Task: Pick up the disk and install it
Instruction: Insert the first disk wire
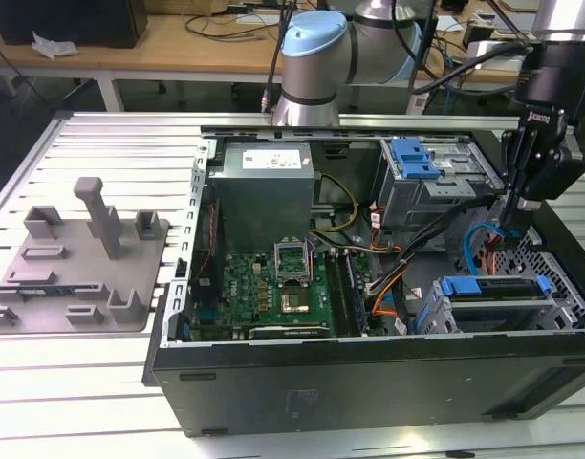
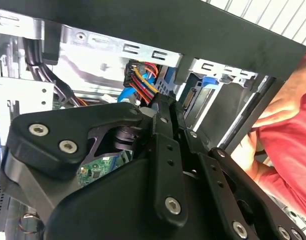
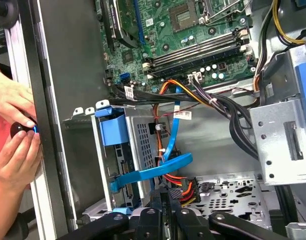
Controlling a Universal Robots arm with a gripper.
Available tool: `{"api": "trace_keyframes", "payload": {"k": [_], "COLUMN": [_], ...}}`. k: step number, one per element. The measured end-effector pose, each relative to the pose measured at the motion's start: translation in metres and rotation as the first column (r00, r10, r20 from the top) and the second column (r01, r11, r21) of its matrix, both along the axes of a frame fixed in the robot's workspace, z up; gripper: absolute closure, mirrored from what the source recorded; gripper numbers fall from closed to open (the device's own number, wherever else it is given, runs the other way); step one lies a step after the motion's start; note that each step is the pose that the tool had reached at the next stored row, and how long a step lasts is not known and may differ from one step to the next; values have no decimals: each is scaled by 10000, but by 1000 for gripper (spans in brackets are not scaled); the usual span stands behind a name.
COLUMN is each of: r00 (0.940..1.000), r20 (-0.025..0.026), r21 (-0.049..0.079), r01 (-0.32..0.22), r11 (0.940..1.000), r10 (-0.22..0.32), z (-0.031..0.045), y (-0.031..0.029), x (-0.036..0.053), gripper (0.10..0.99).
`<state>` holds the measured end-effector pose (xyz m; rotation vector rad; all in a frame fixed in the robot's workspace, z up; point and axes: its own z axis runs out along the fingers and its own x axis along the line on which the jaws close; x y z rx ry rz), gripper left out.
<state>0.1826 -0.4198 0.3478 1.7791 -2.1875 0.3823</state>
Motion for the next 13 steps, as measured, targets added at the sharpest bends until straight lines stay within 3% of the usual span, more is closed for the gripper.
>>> {"api": "trace_keyframes", "payload": {"k": [3,9,13], "r00": [10000,10000,10000], "r20": [0,3,29], "r21": [184,579,840], "r01": [0,0,-4], "r11": [9998,9983,9965], "r10": [0,0,2], "z": [1,10,44], "y": [-128,-248,-365], "x": [0,-8,-31], "gripper": [918,918,918]}}
